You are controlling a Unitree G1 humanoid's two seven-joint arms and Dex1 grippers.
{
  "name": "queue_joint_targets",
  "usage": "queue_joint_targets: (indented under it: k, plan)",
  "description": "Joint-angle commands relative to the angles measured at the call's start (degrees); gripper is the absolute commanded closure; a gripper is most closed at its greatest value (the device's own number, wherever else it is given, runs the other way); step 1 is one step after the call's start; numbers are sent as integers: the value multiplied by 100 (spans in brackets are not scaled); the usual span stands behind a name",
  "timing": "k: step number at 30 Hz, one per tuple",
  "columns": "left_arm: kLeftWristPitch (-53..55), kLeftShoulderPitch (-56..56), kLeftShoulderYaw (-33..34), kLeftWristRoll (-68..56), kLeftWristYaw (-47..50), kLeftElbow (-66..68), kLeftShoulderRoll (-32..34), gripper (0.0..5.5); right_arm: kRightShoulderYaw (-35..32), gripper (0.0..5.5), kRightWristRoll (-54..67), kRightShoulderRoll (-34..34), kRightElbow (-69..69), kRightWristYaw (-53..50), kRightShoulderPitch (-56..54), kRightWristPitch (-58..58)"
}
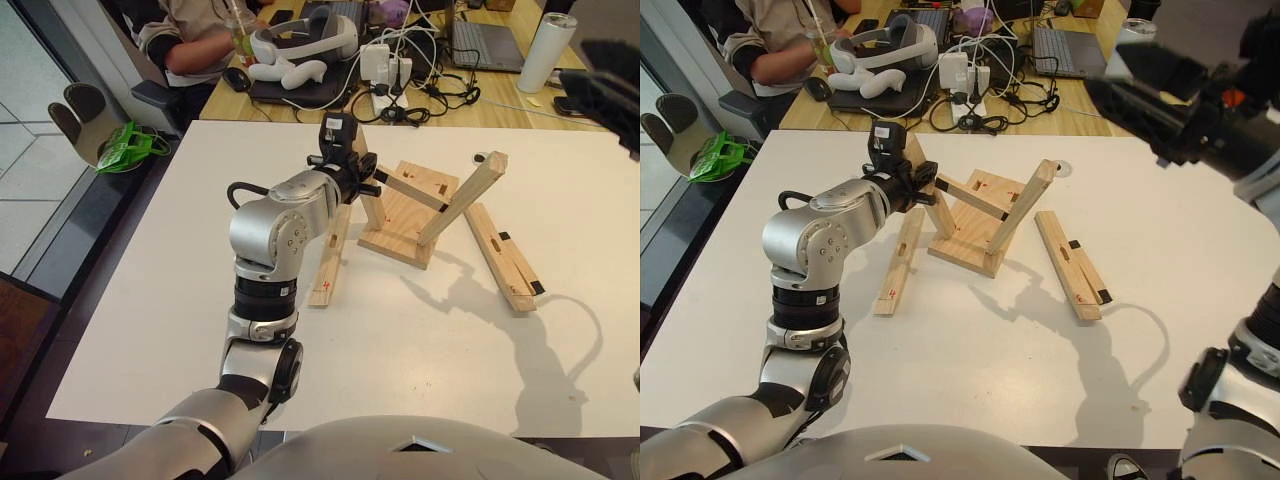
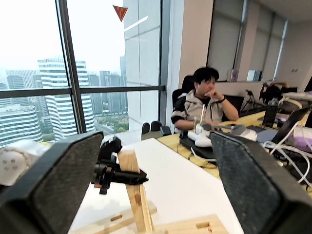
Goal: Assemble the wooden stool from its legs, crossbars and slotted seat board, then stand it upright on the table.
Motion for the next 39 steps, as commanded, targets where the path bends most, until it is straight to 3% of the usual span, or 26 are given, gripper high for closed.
queue_joint_targets:
  k: [1,8,18,29,39]
  plan:
    - [180,76,-2,76,-57,187,111,447,402,142,-251,-442,37,699,398,-156]
    - [165,44,-17,82,-52,184,-9,447,1103,142,-944,-515,-59,1140,812,-804]
    - [167,20,-78,105,-100,200,-68,447,1628,142,-1493,27,338,887,625,-1451]
    - [142,-23,-125,115,-147,240,-78,447,1797,340,-1705,236,655,923,414,-1735]
    - [73,-88,-87,131,-220,451,-7,447,2244,346,-2162,39,410,1329,678,-2160]
